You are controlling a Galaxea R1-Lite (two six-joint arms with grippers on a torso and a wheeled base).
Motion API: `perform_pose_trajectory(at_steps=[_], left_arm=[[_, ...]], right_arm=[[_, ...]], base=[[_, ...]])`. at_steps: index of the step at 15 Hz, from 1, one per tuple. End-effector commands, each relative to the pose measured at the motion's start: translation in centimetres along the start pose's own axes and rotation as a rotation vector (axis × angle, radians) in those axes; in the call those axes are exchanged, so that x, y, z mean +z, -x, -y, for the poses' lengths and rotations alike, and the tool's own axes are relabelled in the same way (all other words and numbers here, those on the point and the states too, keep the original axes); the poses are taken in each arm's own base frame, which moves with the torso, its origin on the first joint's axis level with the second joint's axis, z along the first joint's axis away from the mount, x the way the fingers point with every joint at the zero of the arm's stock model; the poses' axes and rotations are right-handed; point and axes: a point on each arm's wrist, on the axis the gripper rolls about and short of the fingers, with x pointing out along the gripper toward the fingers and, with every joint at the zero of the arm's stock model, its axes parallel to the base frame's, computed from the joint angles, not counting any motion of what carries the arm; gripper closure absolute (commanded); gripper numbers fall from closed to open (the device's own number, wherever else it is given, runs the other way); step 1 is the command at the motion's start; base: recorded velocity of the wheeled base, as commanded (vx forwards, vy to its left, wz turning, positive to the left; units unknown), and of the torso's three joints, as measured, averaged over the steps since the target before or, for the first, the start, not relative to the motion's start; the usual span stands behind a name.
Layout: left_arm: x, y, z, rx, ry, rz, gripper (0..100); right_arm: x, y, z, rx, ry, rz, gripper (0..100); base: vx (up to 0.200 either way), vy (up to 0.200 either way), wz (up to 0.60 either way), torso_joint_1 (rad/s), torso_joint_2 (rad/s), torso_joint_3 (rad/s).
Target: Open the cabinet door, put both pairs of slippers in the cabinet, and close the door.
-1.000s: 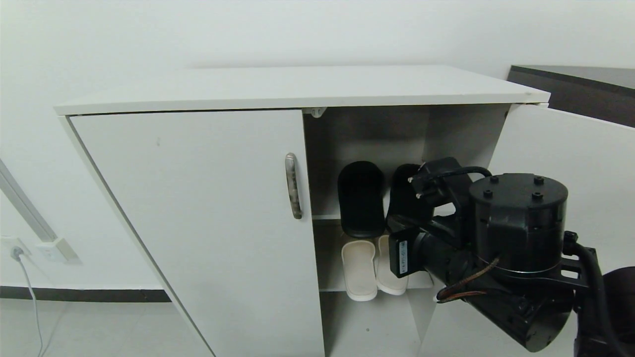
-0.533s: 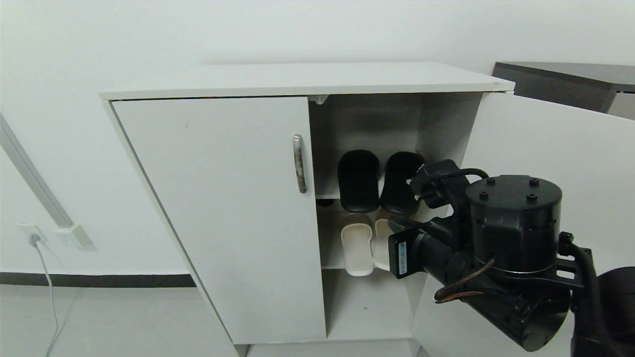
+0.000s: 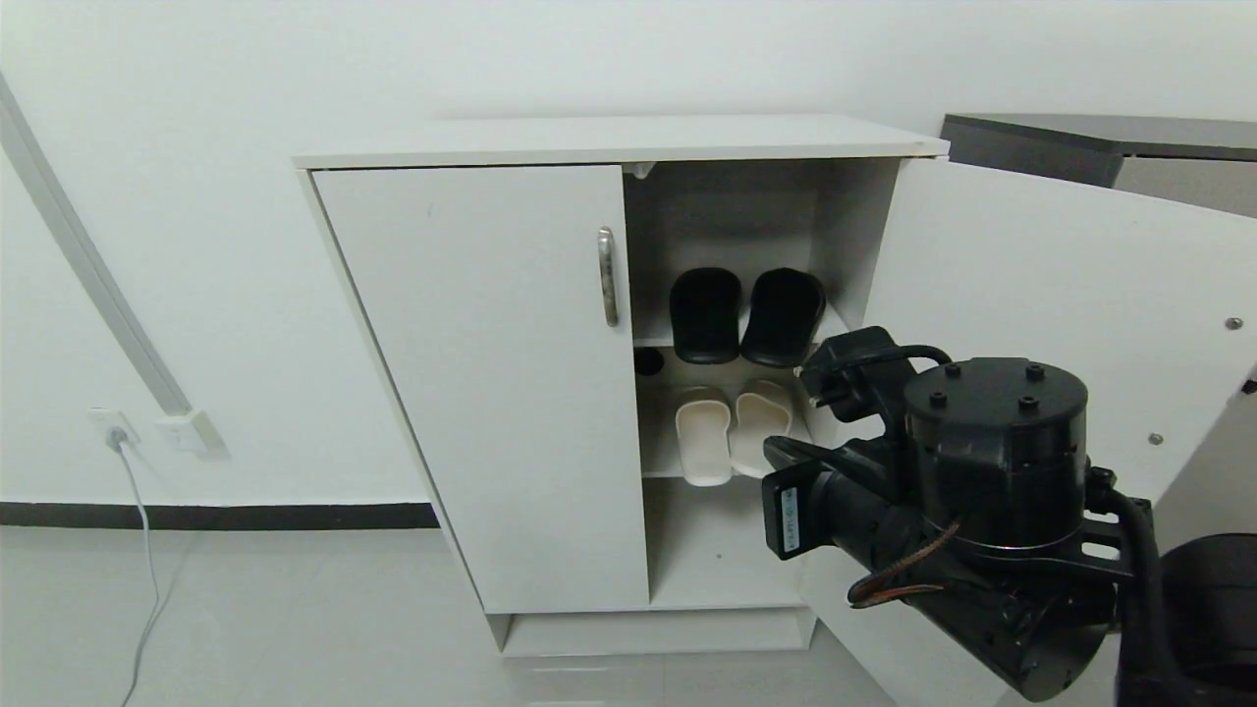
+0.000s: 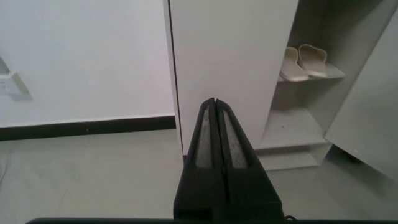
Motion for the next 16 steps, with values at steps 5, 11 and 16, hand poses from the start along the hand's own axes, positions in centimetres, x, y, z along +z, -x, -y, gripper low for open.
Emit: perform_pose_trajectory(at_steps=[5,11,16], left_arm=[[0.0,0.0,0.0,0.000,0.000,0.000,100],[0.0,0.0,0.0,0.000,0.000,0.000,100],[0.0,0.0,0.0,0.000,0.000,0.000,100]], right_arm=[[-0.7,-0.2,-0.1,-0.001,0.013,-0.022,100],[-1.4,-1.1,0.3,-0.020,0.030,-0.048,100],[-1.6,-1.2,0.4,-0.021,0.032,-0.054,100]], base=[[-0.160,0.000,0.00,0.001,0.00,-0.002],[0.000,0.000,0.00,0.000,0.00,0.000],[0.000,0.000,0.00,0.000,0.00,0.000]])
